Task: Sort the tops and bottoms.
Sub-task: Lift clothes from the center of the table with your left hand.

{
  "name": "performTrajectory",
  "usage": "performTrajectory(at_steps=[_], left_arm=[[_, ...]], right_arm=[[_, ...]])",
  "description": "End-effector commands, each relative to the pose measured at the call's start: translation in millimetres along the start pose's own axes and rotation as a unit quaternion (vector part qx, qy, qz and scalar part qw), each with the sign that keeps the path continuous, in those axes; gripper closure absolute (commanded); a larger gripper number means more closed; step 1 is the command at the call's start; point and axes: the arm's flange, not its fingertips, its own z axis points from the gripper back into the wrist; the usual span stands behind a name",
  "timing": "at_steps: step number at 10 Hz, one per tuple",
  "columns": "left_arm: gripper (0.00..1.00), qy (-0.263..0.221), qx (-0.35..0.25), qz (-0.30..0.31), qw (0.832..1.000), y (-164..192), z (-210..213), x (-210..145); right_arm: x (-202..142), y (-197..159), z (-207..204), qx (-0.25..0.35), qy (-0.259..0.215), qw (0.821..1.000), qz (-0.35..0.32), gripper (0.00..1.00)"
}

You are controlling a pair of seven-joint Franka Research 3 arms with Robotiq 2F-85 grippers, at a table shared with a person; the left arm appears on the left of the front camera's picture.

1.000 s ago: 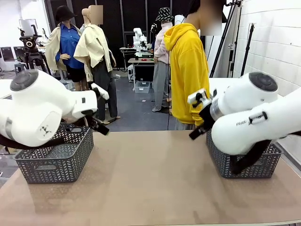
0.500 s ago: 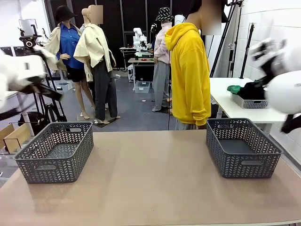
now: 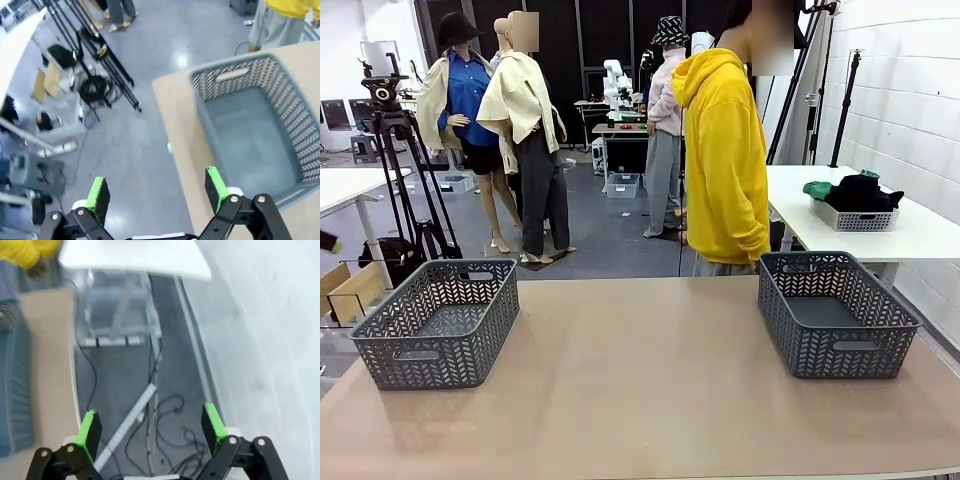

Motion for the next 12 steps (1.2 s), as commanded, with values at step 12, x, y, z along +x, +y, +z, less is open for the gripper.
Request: performTrajectory(at_steps=[12], left_arm=[[0.00,0.025,-0.004,0.060,0.998,34.7,-16.4,-48.3]], right_arm=[[-44.3,-13.8,-32.9,-0.005,0.046,0.997,-0.056,0.00]])
